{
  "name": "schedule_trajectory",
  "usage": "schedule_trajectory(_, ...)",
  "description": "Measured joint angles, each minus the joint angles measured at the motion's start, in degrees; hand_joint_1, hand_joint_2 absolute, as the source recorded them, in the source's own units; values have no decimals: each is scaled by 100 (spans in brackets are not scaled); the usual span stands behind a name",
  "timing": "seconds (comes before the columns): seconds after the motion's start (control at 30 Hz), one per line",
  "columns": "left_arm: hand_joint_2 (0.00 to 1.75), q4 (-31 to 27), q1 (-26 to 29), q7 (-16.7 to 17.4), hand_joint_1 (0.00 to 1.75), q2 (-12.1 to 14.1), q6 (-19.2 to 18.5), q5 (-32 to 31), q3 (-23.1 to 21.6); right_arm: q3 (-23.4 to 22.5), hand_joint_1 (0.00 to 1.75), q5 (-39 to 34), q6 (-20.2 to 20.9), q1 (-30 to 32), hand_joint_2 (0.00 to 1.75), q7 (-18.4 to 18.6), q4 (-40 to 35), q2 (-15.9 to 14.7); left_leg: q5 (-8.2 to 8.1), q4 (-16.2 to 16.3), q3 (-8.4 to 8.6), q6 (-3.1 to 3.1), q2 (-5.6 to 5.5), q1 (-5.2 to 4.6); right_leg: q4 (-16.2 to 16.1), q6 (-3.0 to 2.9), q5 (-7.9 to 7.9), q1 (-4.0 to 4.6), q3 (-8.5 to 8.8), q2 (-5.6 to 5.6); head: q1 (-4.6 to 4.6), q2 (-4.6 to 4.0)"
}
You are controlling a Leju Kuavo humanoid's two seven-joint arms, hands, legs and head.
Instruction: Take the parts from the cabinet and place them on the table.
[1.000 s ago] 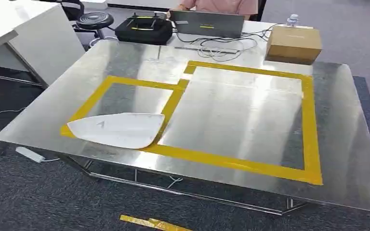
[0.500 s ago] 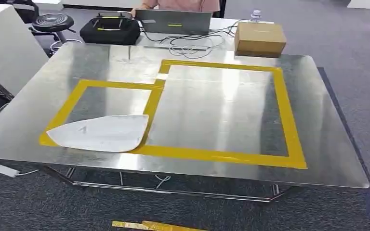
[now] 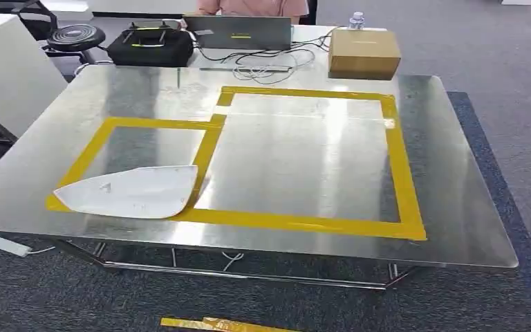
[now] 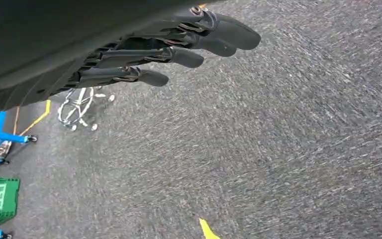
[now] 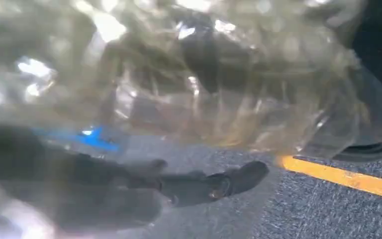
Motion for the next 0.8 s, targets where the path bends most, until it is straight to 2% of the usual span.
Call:
schedule_trajectory(0.07, 0, -9, 3, 15, 0, 0, 0, 0, 0, 0, 0, 2, 0, 0, 0, 0, 4, 0, 4, -1, -2, -22, 0, 0, 1, -7, -1, 0, 1, 1, 0, 0)
schedule_trajectory(0.37, 0, -44, 16, 94, 0, 2, 0, -2, 13, 0, 0, 39, 2, 0, 0, 0, 4, 0, -3, 0, -1, -36, 0, -5, 1, -9, 0, -6, 2, 1, 2, 0)
schedule_trajectory(0.6, 0, -83, 39, 188, 0, 22, 0, 103, 68, 0, 0, 160, 13, 0, 0, 0, 7, 26, -33, 54, -9, 23, 0, -54, -7, 29, 21, -59, 11, 0, 0, 0)
schedule_trajectory(0.63, 0, -87, 42, 188, 0, 24, 0, 103, 68, 0, 0, 171, 13, 0, 0, 0, 7, 28, -38, 58, -17, 40, 0, -61, -8, 41, 24, -64, 11, 0, 0, 0)
schedule_trajectory(0.7, 0, -96, 49, 188, 0, 35, 0, 105, 68, 0, 0, 179, 13, 0, 0, 0, 7, 33, 6, 64, -16, 94, -1, -76, -39, 103, 77, -77, 20, 1, -2, 0)
schedule_trajectory(0.73, 0, -109, 50, 190, 0, 37, 0, 107, 68, 2, 0, 186, 13, 1, 0, 0, 7, 31, 96, -69, -5, 140, 11, -6, -20, 127, 46, -53, 15, 9, -4, 0)
schedule_trajectory(0.77, 0, -124, 47, 195, 0, 44, 0, 116, 68, 0, 0, 190, 11, 2, 0, 0, 9, 33, 135, -110, -2, 153, 39, 3, 58, 139, -94, -59, -68, 32, 11, 0)
schedule_trajectory(0.8, 0, -136, 47, 194, 0, 50, 0, 116, 70, 0, 0, 199, 11, 2, 0, 0, 11, 33, 159, -118, -32, 178, 39, 7, 338, 146, -343, -66, -176, 44, 35, 0)
